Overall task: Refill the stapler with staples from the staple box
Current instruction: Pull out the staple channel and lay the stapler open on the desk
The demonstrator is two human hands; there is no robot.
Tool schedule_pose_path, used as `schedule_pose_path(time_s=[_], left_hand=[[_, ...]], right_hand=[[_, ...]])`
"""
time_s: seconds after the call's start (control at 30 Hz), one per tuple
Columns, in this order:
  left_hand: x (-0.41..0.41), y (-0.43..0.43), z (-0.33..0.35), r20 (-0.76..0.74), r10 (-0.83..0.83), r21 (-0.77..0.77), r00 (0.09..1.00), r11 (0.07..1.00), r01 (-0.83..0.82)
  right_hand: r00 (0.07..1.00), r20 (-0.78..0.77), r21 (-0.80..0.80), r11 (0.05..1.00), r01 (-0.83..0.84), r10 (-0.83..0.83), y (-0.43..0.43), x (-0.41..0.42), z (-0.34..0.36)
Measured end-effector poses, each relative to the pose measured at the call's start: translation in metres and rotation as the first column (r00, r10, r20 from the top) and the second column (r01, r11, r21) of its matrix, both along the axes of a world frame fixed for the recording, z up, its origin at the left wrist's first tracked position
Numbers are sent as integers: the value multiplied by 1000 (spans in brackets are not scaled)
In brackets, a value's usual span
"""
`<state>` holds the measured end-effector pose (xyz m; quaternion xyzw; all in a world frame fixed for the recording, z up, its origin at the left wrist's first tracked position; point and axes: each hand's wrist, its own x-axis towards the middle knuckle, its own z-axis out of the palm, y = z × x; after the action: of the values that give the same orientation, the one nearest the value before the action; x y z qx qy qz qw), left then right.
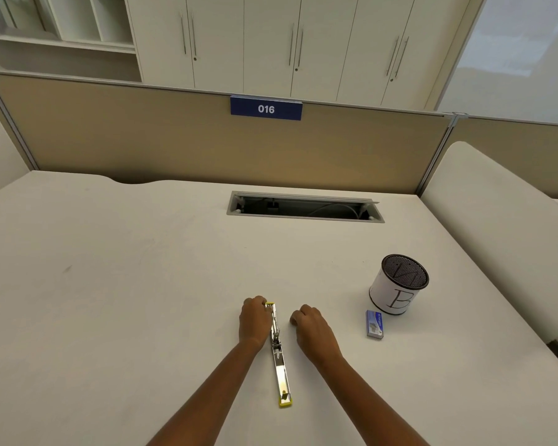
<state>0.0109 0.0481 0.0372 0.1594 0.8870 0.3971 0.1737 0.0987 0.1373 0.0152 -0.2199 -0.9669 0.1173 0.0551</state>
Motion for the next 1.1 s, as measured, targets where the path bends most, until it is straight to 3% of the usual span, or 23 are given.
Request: schedule_pose_path(time_s=[0.27, 0.4, 0.53, 0.63, 0.8, 0.97, 1.1], left_hand=[[6, -6, 2, -111, -86, -92, 990, 993, 76], [6, -13, 1, -201, -155, -160, 967, 979, 124], [3, -31, 3, -379, -253, -336, 890, 934, 122], [5, -46, -6, -460, -328, -457, 825, 884, 97], [9, -57, -18, -357, -414, -563, 838, 811, 161], [10, -59, -20, -401, -380, -519, 833, 844, 135], [13, -58, -17, -383, -352, -507, 854, 853, 124]], right_hand=[[996, -73, -129, 991, 39, -49, 5, 2, 1], [959, -177, -335, 930, 153, -221, 11, 5, 7], [832, -331, -496, 832, 249, -446, 30, 14, 26], [743, -441, -459, 838, 295, -504, 56, 23, 46], [627, -569, -376, 847, 377, -532, 102, 40, 79], [596, -520, -335, 788, 517, -612, 137, 52, 95], [577, -486, -406, 755, 516, -656, 143, 54, 96]])
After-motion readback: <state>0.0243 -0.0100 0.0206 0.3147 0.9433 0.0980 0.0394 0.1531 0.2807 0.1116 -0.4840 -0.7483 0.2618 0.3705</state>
